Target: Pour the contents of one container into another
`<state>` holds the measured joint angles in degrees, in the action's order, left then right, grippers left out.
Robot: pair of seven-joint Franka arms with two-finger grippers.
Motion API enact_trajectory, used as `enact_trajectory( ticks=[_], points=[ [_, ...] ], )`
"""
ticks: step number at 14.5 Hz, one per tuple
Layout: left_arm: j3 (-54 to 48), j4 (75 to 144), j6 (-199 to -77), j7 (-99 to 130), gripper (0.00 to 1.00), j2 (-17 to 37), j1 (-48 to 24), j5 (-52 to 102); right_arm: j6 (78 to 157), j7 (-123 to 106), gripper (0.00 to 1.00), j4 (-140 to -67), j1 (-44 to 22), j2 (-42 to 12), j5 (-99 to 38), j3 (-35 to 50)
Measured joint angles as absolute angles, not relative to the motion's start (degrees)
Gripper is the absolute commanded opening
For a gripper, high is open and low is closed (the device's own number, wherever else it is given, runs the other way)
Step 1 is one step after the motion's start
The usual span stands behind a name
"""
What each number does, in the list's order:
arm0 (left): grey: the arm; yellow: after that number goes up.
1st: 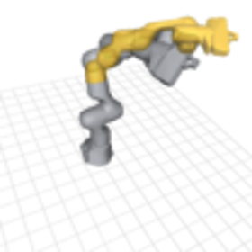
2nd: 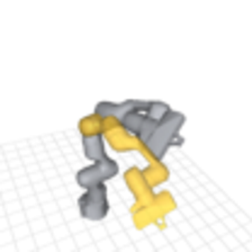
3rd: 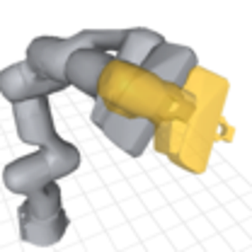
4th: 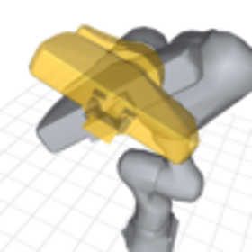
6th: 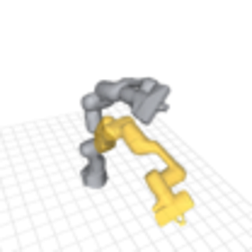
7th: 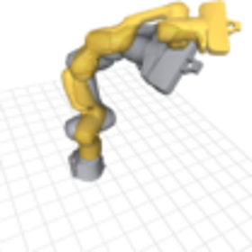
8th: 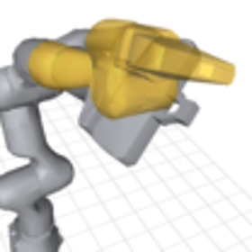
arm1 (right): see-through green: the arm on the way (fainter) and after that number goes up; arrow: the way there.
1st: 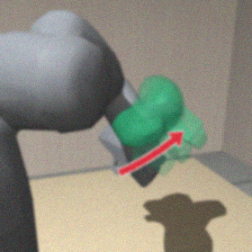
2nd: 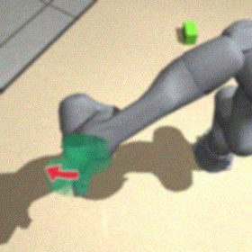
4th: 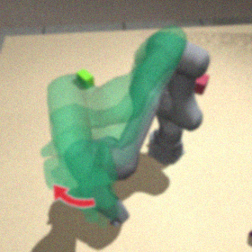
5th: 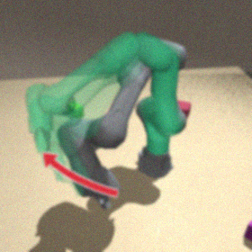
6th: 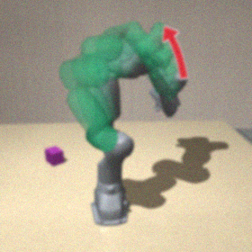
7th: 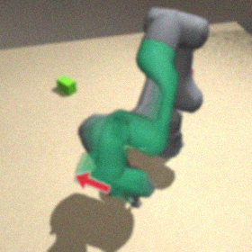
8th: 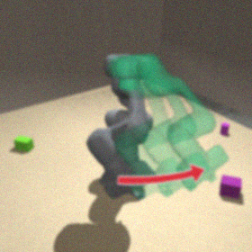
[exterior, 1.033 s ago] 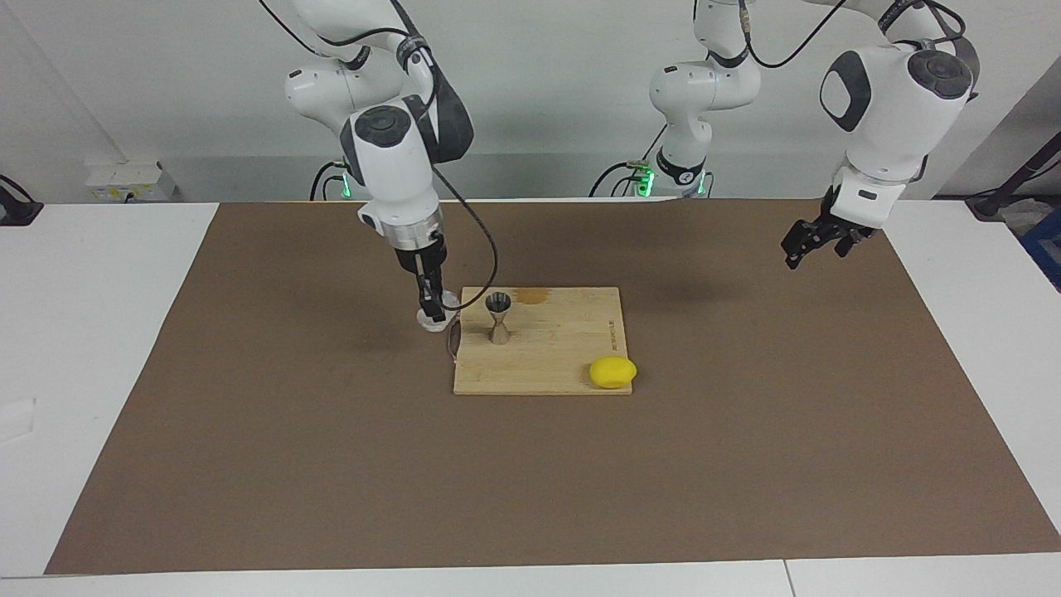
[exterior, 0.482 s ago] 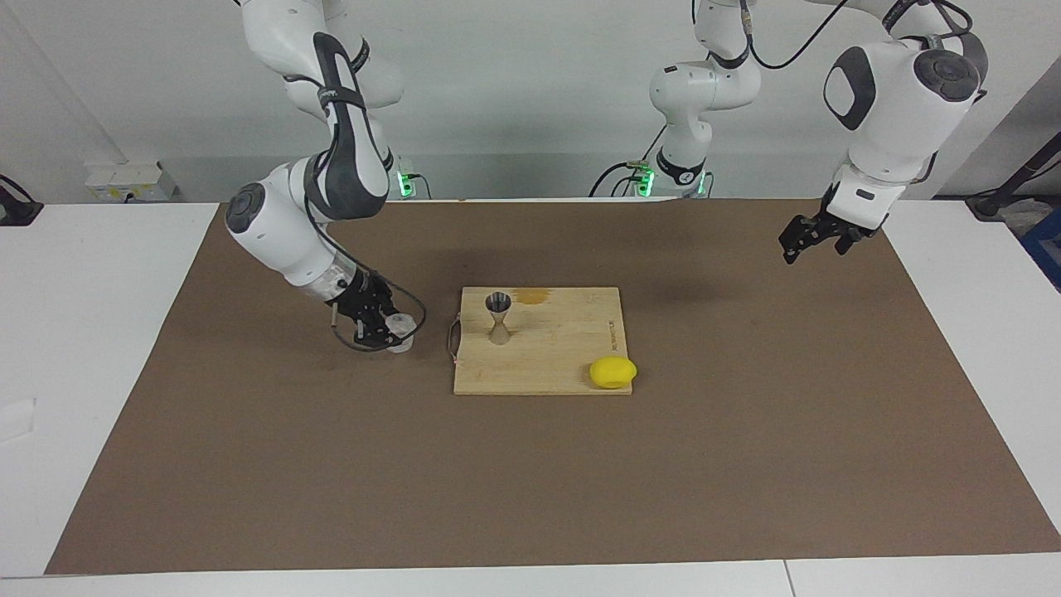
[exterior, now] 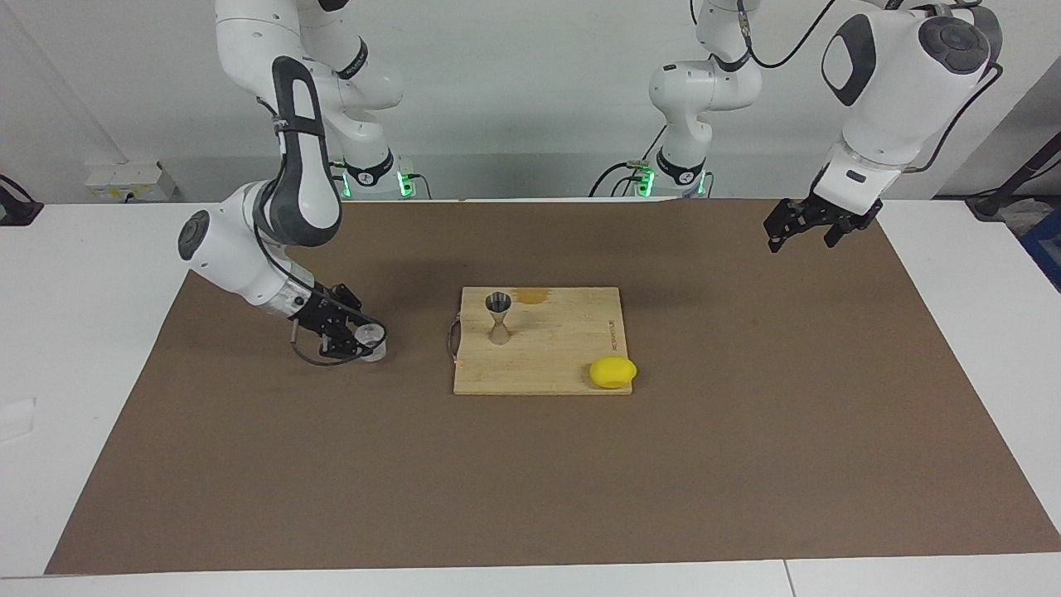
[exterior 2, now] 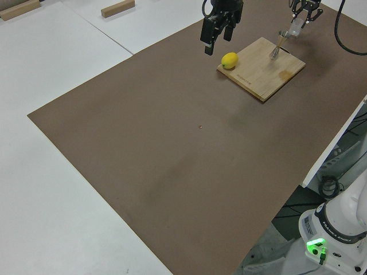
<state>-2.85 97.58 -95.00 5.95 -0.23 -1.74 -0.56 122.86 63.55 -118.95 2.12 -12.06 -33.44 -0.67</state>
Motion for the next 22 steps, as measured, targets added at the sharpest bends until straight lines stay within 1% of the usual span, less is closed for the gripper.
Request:
enact_trajectory(
  ticks=[1,2,3,4,5,6,7,11,15,19,22],
  points=[
    [-2.8,97.4,-95.4,6.2,1.0,0.1,-1.8,-0.5,122.2,62.3,0.26,-119.0,3.1,-12.1,-33.4,-0.7],
    [-2.7,97.3,-95.5,6.4,1.0,0.3,-1.8,-0.5,121.7,61.3,0.35,-119.0,3.8,-12.2,-33.4,-0.7],
    [-2.5,97.3,-95.5,6.4,1.0,0.3,-1.8,-0.5,121.6,60.6,0.49,-119.1,4.2,-12.3,-33.4,-0.7],
    [-2.4,97.3,-95.5,6.4,1.0,0.3,-1.8,-0.5,121.6,60.3,0.7,-119.3,4.3,-12.4,-33.4,-0.7],
    [-2.4,97.3,-95.5,6.4,1.0,0.3,-1.8,-0.5,121.6,60.2,0.77,-119.4,4.3,-12.6,-33.4,-0.6],
    [-2.4,97.2,-95.5,6.4,1.0,0.3,-1.8,-0.5,121.6,60.2,0.89,-119.6,4.2,-12.6,-33.4,-0.6],
    [-2.3,97.2,-95.5,6.4,1.0,0.3,-1.8,-0.5,121.6,60.1,0.98,-119.8,4.3,-12.6,-33.4,-0.6],
    [-2.1,97.2,-95.4,6.5,1.0,0.3,-1.8,-0.5,121.6,57.7,1.0,-119.9,5.2,-12.3,-33.4,-0.7],
    [-2.1,97.2,-95.4,6.5,1.0,0.3,-1.8,-0.5,119.7,54.8,1.0,-119.9,5.7,-8.7,-32.8,-0.8],
    [-2.1,97.2,-95.4,6.5,1.0,0.3,-1.8,-0.5,115.0,44.2,1.0,-119.8,5.1,-3.8,-25.5,-0.5],
    [-2.1,97.2,-95.4,6.5,1.0,0.3,-1.8,-0.5,112.8,33.5,1.0,-119.7,1.9,-1.4,-15.9,-0.3]
  ],
)
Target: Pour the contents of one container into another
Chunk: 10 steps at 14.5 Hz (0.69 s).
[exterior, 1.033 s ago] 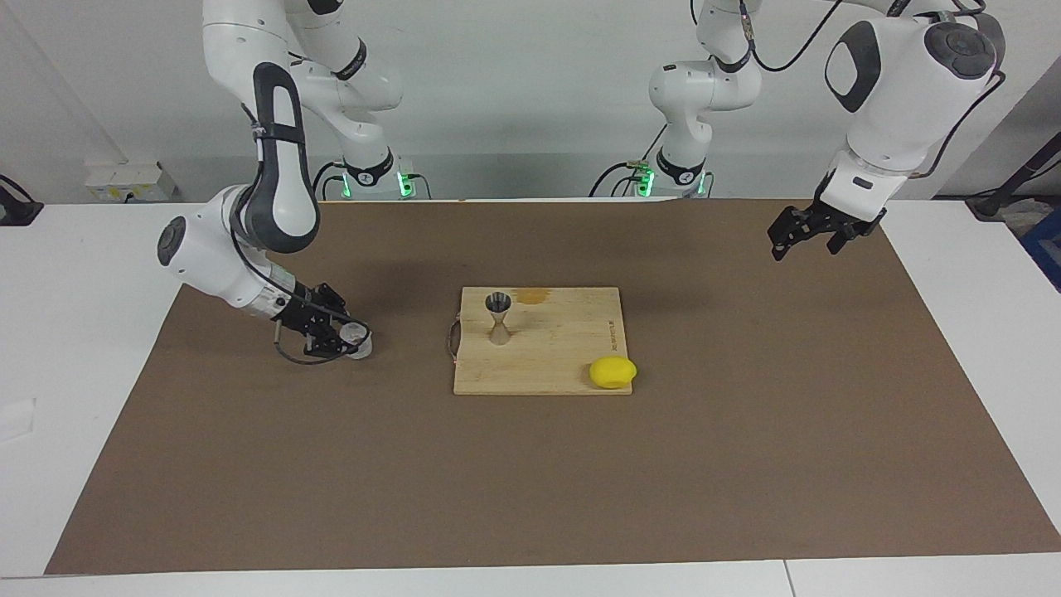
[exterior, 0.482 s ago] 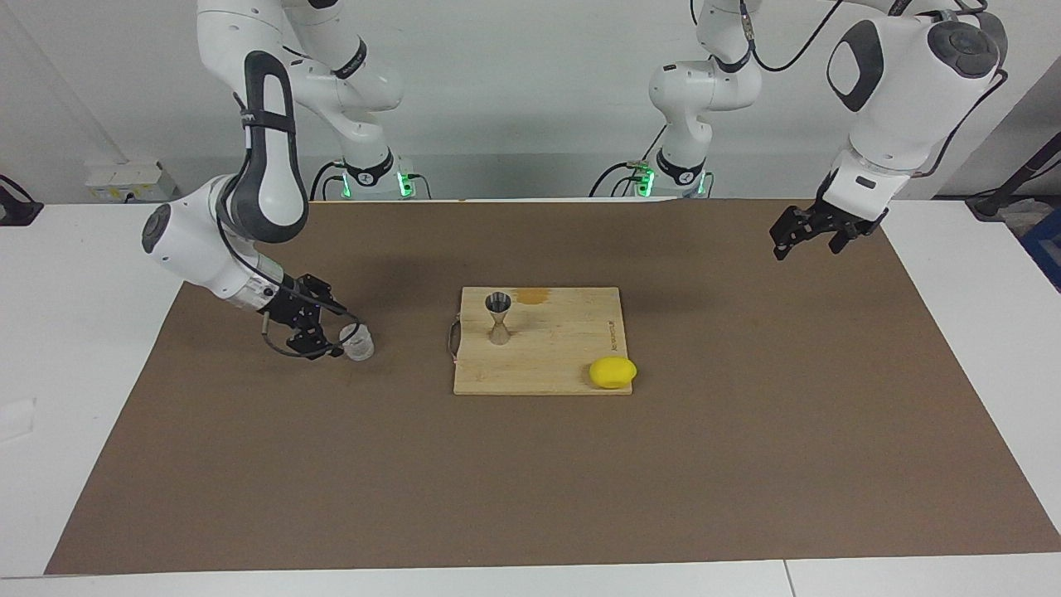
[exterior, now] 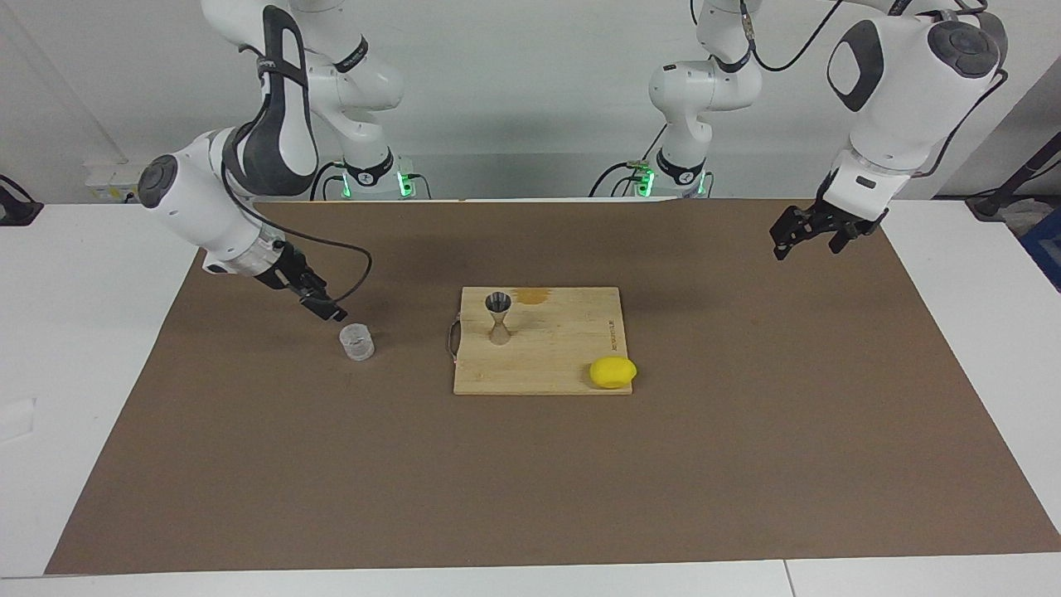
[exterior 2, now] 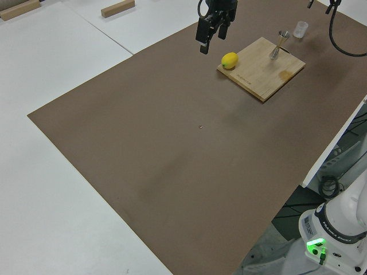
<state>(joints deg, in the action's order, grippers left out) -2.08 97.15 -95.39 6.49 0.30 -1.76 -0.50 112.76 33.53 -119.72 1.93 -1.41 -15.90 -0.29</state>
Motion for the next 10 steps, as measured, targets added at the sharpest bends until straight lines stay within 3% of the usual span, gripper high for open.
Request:
enact_trajectory(
  ticks=[5,10],
  points=[
    [-2.1,97.2,-95.5,6.6,1.0,0.3,-1.8,-0.5,109.4,26.8,1.0,-114.8,-5.8,1.1,-2.6,0.3],
    [-2.0,97.2,-95.5,6.6,1.0,0.3,-1.8,-0.5,105.6,18.7,1.0,-104.0,-6.0,1.4,-1.7,0.1]
  ],
)
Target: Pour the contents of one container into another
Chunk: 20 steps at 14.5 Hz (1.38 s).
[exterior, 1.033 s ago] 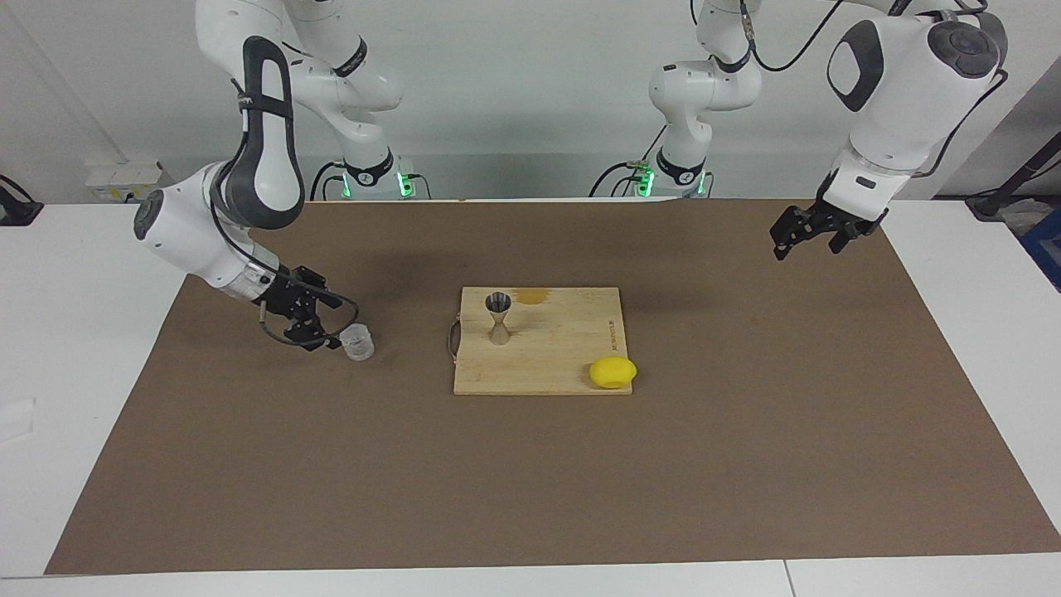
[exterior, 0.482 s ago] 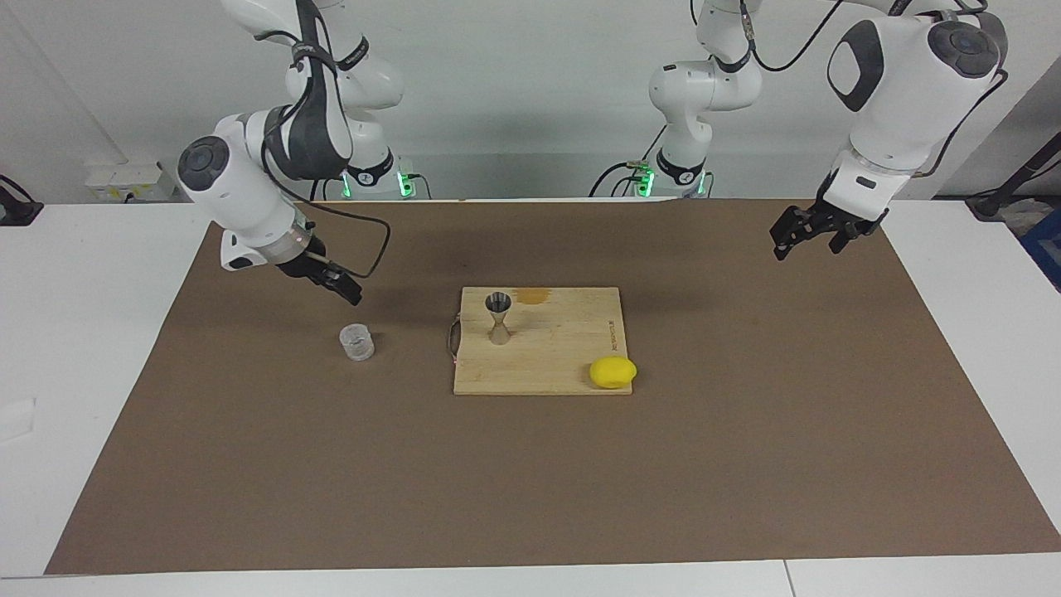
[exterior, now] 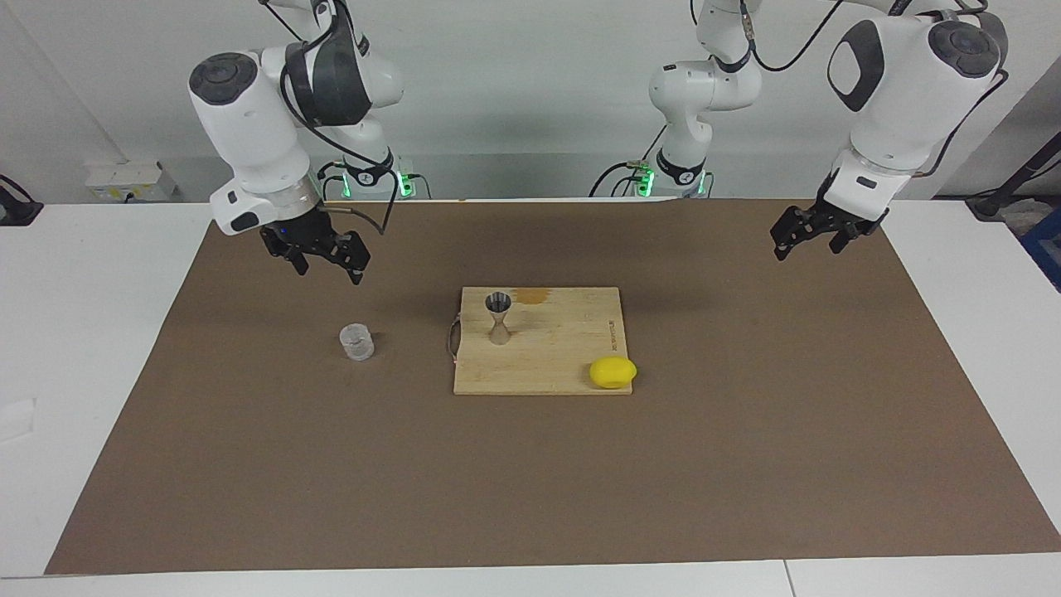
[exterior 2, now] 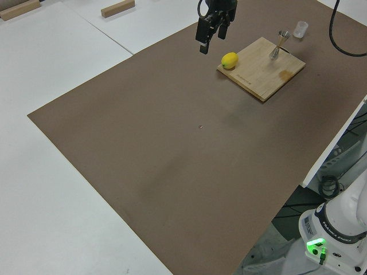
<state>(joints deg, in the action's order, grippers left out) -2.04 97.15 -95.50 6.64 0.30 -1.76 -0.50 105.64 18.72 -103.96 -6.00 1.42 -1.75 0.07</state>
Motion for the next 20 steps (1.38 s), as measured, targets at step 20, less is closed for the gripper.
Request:
enact_trajectory(
  ticks=[20],
  points=[
    [-2.0,97.2,-95.5,6.7,1.0,0.3,-1.8,-0.5,97.1,9.8,1.0,-94.0,-3.6,-0.4,0.0,-0.3]
  ],
)
